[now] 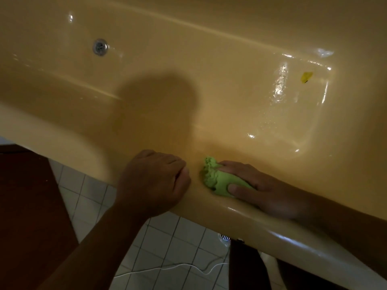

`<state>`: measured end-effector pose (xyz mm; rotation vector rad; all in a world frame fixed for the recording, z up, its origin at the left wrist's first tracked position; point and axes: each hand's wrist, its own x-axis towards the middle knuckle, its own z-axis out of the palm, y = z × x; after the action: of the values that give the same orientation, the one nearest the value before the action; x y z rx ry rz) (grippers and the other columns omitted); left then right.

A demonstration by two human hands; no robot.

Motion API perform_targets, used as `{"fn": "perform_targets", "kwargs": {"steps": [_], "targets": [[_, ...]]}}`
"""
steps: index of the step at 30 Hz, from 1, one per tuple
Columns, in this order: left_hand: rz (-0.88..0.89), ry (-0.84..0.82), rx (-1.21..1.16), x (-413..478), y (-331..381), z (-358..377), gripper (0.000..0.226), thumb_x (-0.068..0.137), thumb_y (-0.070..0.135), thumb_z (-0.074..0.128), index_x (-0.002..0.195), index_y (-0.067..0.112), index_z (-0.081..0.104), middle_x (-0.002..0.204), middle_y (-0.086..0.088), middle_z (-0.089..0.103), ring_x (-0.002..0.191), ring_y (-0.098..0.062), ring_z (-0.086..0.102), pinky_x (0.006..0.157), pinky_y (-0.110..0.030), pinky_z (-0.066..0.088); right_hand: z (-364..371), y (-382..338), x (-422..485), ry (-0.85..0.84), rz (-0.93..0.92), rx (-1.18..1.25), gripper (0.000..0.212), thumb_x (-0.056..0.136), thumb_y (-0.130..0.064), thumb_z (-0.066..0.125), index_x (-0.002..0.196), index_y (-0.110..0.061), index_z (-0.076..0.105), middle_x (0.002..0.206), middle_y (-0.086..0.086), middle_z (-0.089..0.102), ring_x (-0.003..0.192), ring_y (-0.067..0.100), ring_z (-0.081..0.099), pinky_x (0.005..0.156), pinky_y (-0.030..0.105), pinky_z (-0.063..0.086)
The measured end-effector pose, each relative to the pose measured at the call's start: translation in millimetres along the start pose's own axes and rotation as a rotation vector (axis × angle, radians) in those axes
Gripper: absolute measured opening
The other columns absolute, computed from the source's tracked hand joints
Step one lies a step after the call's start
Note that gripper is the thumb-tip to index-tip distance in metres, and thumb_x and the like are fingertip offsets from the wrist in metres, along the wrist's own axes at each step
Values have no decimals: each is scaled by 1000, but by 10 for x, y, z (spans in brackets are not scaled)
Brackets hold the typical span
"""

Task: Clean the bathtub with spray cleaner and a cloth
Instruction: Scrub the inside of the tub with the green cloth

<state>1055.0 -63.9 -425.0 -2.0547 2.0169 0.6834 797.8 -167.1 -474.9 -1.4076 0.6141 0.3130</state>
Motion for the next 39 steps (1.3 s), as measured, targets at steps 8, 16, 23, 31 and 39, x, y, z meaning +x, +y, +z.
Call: {"fn": "perform_targets", "kwargs": {"steps": [8,16,23,31,39], "targets": [[-20,44,-18,-18,-119,27,44,102,41,38,89,20,75,90,2,74,77,-24,66,78,-43,47,-122,837,1356,73,309,-222,56,109,-51,38,161,-32,32,169,-2,29,154,24,27,126,46,17],[-34,98,31,-104,-319,-12,39,100,37,41,85,18,72,88,-2,74,78,-29,67,79,-44,46,154,-65,556,18,-105,-71,47,101,-62,47,147,-54,41,156,-29,37,146,-9,28,118,14,21],[-31,114,7,-46,-471,-22,45,97,39,37,80,17,73,80,-2,72,70,-30,63,74,-41,46,-176,570,969,-2,130,-72,48,101,-63,46,146,-46,41,154,-22,43,143,3,41,121,30,32],[-56,121,23,-78,-702,-4,43,97,39,40,84,17,74,87,-3,74,76,-31,66,77,-44,48,188,-2,1515,49,69,-8,39,110,-38,46,150,-38,46,154,-16,42,141,-4,39,122,22,23],[-88,125,34,-62,-738,-11,45,96,39,38,80,17,73,81,-3,72,70,-31,62,73,-43,46,-8,203,783,-11,27,-25,44,97,-59,45,140,-55,41,148,-39,40,140,-11,37,114,12,29]]}}
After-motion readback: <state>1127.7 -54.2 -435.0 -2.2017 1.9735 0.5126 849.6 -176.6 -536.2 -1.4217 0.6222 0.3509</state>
